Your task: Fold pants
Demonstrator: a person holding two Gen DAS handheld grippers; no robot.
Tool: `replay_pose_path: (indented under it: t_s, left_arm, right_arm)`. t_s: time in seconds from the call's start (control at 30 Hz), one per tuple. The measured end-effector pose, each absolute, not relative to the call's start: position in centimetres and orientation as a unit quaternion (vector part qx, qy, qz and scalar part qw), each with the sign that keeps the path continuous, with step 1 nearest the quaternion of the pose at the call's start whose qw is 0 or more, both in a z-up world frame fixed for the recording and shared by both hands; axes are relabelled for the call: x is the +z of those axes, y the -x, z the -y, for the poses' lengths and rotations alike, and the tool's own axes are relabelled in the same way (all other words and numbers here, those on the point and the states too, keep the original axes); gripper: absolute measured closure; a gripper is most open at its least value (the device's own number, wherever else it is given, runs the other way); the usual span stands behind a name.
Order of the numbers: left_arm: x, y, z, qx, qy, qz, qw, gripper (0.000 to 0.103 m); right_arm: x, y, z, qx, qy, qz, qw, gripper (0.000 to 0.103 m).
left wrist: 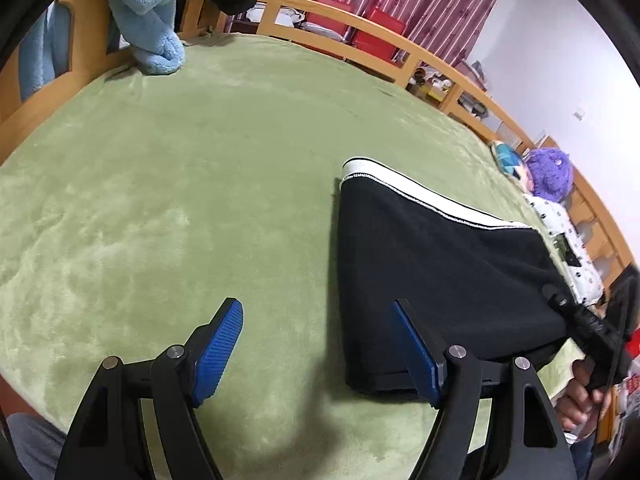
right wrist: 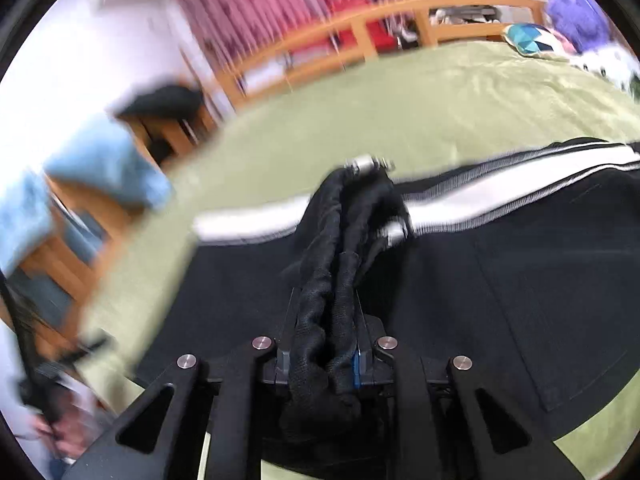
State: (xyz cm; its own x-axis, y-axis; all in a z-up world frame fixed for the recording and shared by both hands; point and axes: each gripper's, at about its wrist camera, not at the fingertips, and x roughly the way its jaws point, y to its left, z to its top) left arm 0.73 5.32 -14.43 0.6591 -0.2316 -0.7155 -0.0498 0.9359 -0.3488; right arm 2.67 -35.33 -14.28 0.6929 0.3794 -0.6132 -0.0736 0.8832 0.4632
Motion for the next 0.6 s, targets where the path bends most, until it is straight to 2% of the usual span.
replay_pose_path:
  t_s: [0.07, 0.13, 0.23, 0.4, 0.6]
  left_arm:
    - [-14.9, -1.2, -4.9, -0.063, 0.174, -0.412, 0.892, 0.029]
    - [-15.5, -1.9, -4.3, -0.073, 0.171, -0.422, 0.887, 0.029]
    - [-15.9, -3.0, -3.2, -0.088, 0.163, -0.429, 0.884, 0.029]
    - [-16.9, -5.6, -2.1, -0.097, 0.160, -0.445, 0.876, 0.029]
    - [-19.8, -9.2, -2.1, -0.105, 0.163, -0.485, 0.853, 0.030]
  right_arm:
    - [-16.0, -3.3, 35.6, 0.104, -0.190, -0.402, 0.890, 0.083]
    - [-19.5, -4.3, 35.3, 0.096, -0.181, -0.477, 0.854, 0.071]
    - [-18.8, -3.1, 35.4, 0.107, -0.150, -0.458, 0.870, 0.067]
    - [-15.7, 0.5, 39.6, 0.073, -0.144, -0.407, 0.899, 0.037]
    - [-15.5, 2.6, 48.9, -0.055, -0.168, -0.396, 0.901, 0.037]
